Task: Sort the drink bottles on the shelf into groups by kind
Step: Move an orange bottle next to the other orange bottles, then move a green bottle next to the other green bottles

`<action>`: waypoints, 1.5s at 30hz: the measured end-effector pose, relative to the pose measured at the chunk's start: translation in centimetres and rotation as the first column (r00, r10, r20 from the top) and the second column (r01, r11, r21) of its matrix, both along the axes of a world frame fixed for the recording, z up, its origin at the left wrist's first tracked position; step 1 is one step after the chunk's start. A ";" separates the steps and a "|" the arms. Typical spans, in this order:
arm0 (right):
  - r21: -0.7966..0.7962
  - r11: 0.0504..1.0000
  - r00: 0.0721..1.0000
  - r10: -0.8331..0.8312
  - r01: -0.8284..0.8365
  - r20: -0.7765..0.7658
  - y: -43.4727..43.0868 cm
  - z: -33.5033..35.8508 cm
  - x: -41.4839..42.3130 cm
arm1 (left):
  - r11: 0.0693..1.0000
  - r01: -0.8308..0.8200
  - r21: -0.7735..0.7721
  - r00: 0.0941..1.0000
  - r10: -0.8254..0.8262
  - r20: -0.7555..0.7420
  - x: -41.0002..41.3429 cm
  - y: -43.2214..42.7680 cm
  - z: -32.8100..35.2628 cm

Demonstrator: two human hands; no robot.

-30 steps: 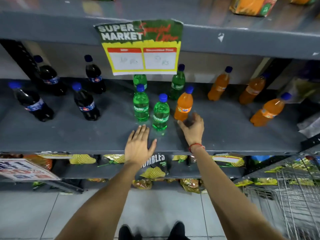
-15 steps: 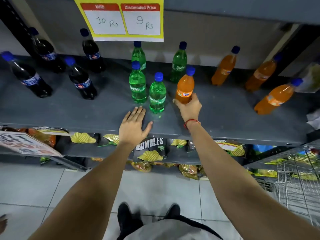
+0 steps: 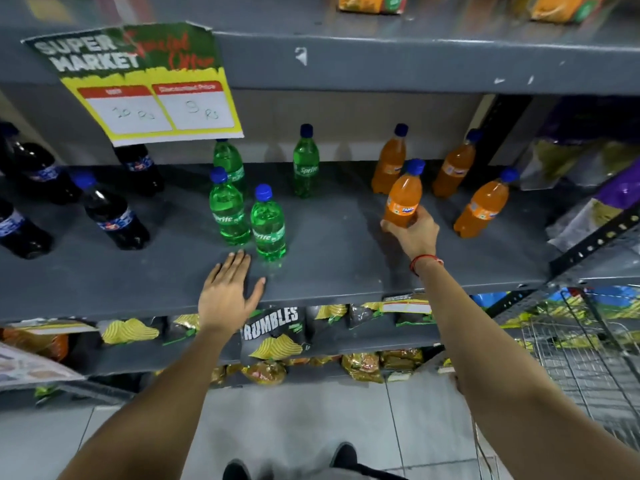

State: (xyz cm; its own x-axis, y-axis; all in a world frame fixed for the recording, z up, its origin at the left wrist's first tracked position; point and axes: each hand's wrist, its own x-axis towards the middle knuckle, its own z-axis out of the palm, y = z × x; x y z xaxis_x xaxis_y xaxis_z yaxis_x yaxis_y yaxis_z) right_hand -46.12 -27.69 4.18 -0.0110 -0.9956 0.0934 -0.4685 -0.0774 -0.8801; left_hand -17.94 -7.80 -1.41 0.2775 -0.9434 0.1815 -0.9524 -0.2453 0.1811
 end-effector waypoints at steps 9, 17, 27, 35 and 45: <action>0.038 0.999 0.999 -0.033 0.033 0.006 0.3 -1.7 -1.4 | 1.000 0.010 -0.007 1.000 -0.010 -0.028 -0.2 0.0 0.4; -0.006 0.985 0.985 -0.172 0.173 0.027 0.6 -2.5 0.0 | 1.000 0.003 0.010 0.999 -0.002 -0.043 -0.3 -0.2 0.7; -0.016 0.992 0.992 -0.123 0.123 -0.037 0.1 -2.4 -0.2 | 1.000 -0.003 0.028 0.999 0.004 -0.044 -0.3 -0.1 0.6; -0.020 0.992 0.991 -0.126 0.125 -0.050 0.1 -2.6 -0.3 | 0.999 0.001 0.034 0.998 0.001 -0.056 -0.5 0.0 0.9; -0.033 0.948 0.947 -0.311 0.315 0.084 3.4 -3.1 1.6 | 0.999 0.001 0.036 1.000 0.000 -0.028 -0.2 -0.2 0.7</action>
